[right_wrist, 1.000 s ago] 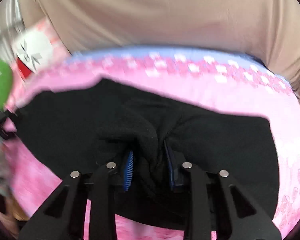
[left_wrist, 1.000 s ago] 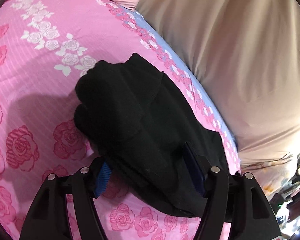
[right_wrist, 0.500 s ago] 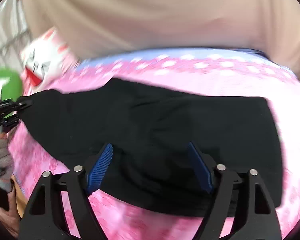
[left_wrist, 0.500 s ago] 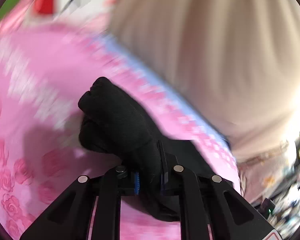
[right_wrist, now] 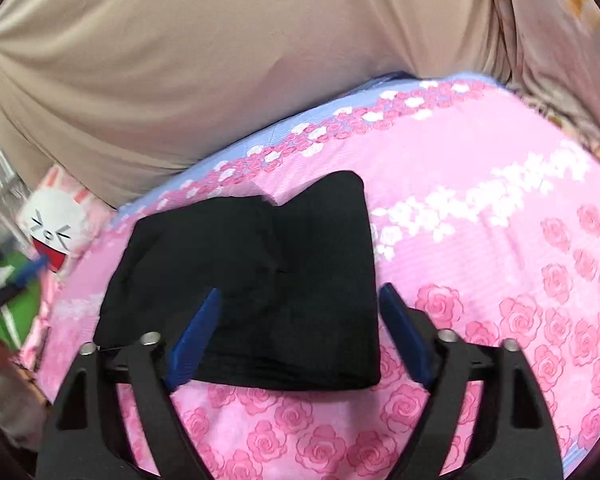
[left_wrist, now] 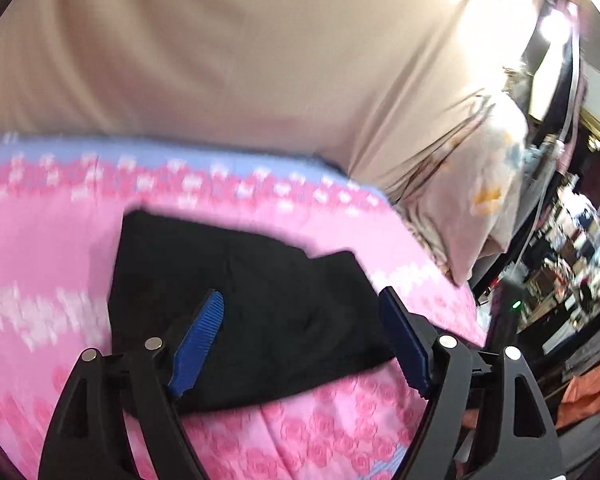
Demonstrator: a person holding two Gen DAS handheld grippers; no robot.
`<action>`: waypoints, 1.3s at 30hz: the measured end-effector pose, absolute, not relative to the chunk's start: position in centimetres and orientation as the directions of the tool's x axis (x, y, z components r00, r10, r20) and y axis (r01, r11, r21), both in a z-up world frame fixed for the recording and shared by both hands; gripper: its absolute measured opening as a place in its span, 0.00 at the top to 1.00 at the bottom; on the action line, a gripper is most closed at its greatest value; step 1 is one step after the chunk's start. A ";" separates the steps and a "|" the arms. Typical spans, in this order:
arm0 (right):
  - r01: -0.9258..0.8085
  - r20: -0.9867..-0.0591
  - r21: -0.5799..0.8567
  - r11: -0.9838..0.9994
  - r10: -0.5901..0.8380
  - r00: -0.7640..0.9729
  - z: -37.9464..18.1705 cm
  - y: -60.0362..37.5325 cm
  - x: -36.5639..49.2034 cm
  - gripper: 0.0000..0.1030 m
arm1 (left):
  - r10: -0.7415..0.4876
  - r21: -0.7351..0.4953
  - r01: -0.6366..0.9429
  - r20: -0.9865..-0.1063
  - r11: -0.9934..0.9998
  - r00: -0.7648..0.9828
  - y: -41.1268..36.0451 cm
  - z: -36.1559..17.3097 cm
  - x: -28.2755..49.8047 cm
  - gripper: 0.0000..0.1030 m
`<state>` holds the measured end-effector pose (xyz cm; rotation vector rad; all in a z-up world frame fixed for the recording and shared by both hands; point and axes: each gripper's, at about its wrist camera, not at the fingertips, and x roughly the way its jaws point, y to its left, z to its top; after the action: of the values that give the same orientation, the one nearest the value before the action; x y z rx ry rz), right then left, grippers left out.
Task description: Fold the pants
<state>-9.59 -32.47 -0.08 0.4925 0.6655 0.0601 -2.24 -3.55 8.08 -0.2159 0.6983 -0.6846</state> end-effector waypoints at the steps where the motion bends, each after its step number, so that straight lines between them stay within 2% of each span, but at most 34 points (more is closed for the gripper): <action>1: 0.086 -0.575 0.473 0.877 0.233 0.784 -0.1 -32.6 -9.3 0.15 | -0.620 -0.396 0.478 -0.540 0.784 0.569 -3.4 7.2 -2.0 0.26; 4: 0.049 -0.573 0.515 0.856 0.301 0.762 -0.6 -32.2 -7.4 0.15 | -0.534 -0.346 0.407 -0.570 0.845 0.624 -1.8 6.1 -3.1 0.25; 7: 0.034 -0.581 0.538 0.842 0.341 0.739 -0.9 -31.1 -5.3 0.13 | -0.499 -0.343 0.362 -0.581 0.867 0.643 0.0 5.6 -3.4 0.25; 10: 0.064 -0.609 0.553 0.831 0.351 0.711 -1.9 -30.3 -3.1 0.10 | -0.465 -0.335 0.323 -0.591 0.885 0.659 2.1 5.0 -3.6 0.25; 14: 0.059 -0.629 0.522 0.851 0.337 0.700 -2.5 -28.4 -2.0 0.11 | -0.408 -0.302 0.277 -0.609 0.912 0.680 3.8 4.6 -4.0 0.25; 15: 0.029 -0.630 0.516 0.856 0.356 0.690 -2.4 -27.6 -1.5 0.19 | -0.399 -0.294 0.272 -0.613 0.916 0.682 3.9 4.4 -4.1 0.25; 16: 0.006 -0.629 0.524 0.851 0.383 0.676 -2.4 -26.8 -1.1 0.40 | -0.381 -0.276 0.263 -0.619 0.924 0.687 4.0 4.2 -4.2 0.25; 17: 0.004 -0.639 0.514 0.858 0.380 0.669 -2.4 -26.2 -0.7 0.44 | -0.364 -0.257 0.258 -0.626 0.931 0.690 3.9 4.0 -4.3 0.25; 18: -0.002 -0.647 0.483 0.876 0.359 0.673 -2.1 -25.4 -0.4 0.58 | -0.357 -0.248 0.257 -0.630 0.934 0.690 3.8 4.0 -4.2 0.25; 19: -0.015 -0.645 0.463 0.886 0.349 0.680 -1.4 -24.8 -0.4 0.77 | -0.347 -0.231 0.258 -0.634 0.938 0.692 3.6 3.9 -4.3 0.25; 20: -0.018 -0.639 0.451 0.892 0.337 0.691 -0.7 -24.6 -0.5 0.81 | -0.343 -0.225 0.259 -0.634 0.939 0.693 3.3 3.9 -4.4 0.25; 24: -0.075 -0.500 0.442 0.894 0.315 0.807 6.1 -25.7 -3.8 0.83 | -0.372 -0.227 0.296 -0.627 0.928 0.685 2.4 4.5 -5.1 0.25; 27: -0.008 -0.476 0.321 0.947 0.168 0.863 8.4 -27.2 -7.2 0.83 | -0.408 -0.235 0.337 -0.607 0.912 0.681 1.5 5.0 -5.8 0.19; 29: 0.061 -0.537 0.299 0.952 0.115 0.836 6.4 -28.9 -7.5 0.82 | -0.429 -0.248 0.354 -0.606 0.902 0.670 1.0 4.7 -5.7 0.19; 32: 0.172 -0.688 0.335 0.926 0.115 0.716 -0.9 -31.9 -5.7 0.75 | -0.468 -0.295 0.365 -0.623 0.883 0.627 -0.1 3.4 -4.2 0.19; 35: 0.193 -0.642 0.442 0.876 0.159 0.750 -1.9 -33.4 -7.1 0.52 | -0.483 -0.353 0.330 -0.658 0.875 0.578 -0.5 2.0 -1.7 0.19; 37: 0.213 -0.617 0.440 0.872 0.121 0.778 -1.1 -34.2 -8.0 0.16 | -0.472 -0.384 0.276 -0.684 0.881 0.556 0.0 0.9 0.0 0.19; 39: 0.209 -0.621 0.432 0.877 0.122 0.774 -1.0 -34.3 -8.0 0.14 | -0.494 -0.437 0.239 -0.693 0.867 0.525 0.6 -0.3 1.4 0.19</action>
<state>-7.96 -34.32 -0.99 0.5091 0.6917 -0.0495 1.39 0.62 -0.30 -0.3049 0.9194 -0.4467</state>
